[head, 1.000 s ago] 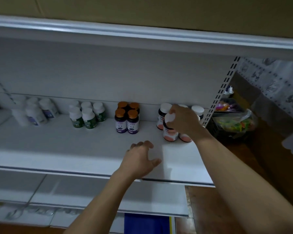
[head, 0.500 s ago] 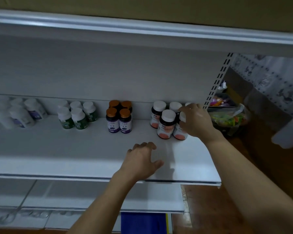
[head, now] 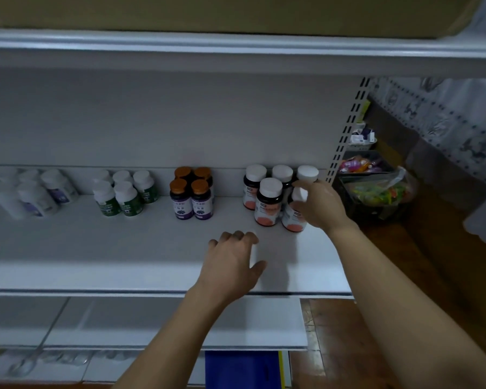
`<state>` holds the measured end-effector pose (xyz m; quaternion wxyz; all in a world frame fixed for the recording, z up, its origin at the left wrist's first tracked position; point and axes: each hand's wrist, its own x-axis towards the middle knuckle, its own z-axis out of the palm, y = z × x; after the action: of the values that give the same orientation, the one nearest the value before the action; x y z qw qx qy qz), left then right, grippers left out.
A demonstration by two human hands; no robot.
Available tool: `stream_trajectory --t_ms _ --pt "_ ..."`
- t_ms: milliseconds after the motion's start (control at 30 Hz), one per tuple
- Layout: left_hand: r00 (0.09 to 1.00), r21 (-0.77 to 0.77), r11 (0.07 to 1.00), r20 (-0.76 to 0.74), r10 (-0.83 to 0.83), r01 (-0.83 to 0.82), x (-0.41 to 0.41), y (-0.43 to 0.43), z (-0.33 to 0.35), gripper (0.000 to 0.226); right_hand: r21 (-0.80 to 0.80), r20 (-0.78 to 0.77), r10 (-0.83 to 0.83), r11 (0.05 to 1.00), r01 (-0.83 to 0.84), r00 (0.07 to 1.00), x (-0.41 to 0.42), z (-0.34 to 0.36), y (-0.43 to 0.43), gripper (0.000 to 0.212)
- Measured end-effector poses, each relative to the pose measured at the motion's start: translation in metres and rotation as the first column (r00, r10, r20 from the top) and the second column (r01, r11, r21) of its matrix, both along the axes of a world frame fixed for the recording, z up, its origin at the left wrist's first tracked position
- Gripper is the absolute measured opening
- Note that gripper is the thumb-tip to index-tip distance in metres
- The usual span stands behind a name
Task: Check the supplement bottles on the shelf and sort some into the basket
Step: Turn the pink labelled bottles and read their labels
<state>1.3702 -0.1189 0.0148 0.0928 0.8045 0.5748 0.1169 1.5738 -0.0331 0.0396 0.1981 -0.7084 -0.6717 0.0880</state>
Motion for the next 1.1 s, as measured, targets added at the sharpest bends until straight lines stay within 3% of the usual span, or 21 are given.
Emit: stream_trajectory --t_ms 133,200,300,400,600,767,1100 --pt "1.0 0.016 1.0 0.001 -0.009 0.009 0.007 -0.006 0.003 0.053 0.004 -0.154 -0.069 0.998 0.07 0.986 0.008 -0.006 -0.02 0.05" --pt "1.0 0.009 1.0 0.015 -0.014 0.013 0.011 -0.009 0.003 0.057 -0.007 -0.345 -0.099 0.995 0.102 0.934 0.015 -0.008 -0.034 0.043" --pt "0.998 0.002 1.0 0.064 -0.025 0.025 0.02 -0.015 0.004 0.067 -0.031 -0.698 -0.093 0.995 0.1 0.71 0.024 -0.01 -0.062 0.035" --pt "0.985 -0.025 0.998 0.168 -0.049 0.054 0.028 -0.022 0.008 0.078 -0.028 -0.84 -0.056 0.998 0.059 0.539 0.03 -0.006 -0.094 0.033" --pt "0.93 -0.16 0.974 0.356 -0.096 0.162 0.035 -0.04 0.007 0.089 0.009 -0.92 -0.015 0.998 0.06 0.391 0.038 -0.006 -0.141 0.033" --pt "0.872 -0.198 0.94 0.463 -0.159 0.277 0.044 -0.056 0.002 0.074 0.062 -0.964 0.065 0.998 -0.018 0.257 0.04 -0.001 -0.157 0.032" --pt "0.802 -0.202 0.941 0.588 -0.104 0.27 0.048 -0.067 0.01 0.085 0.072 -0.959 0.083 0.996 -0.051 0.27 0.035 0.013 -0.16 0.024"
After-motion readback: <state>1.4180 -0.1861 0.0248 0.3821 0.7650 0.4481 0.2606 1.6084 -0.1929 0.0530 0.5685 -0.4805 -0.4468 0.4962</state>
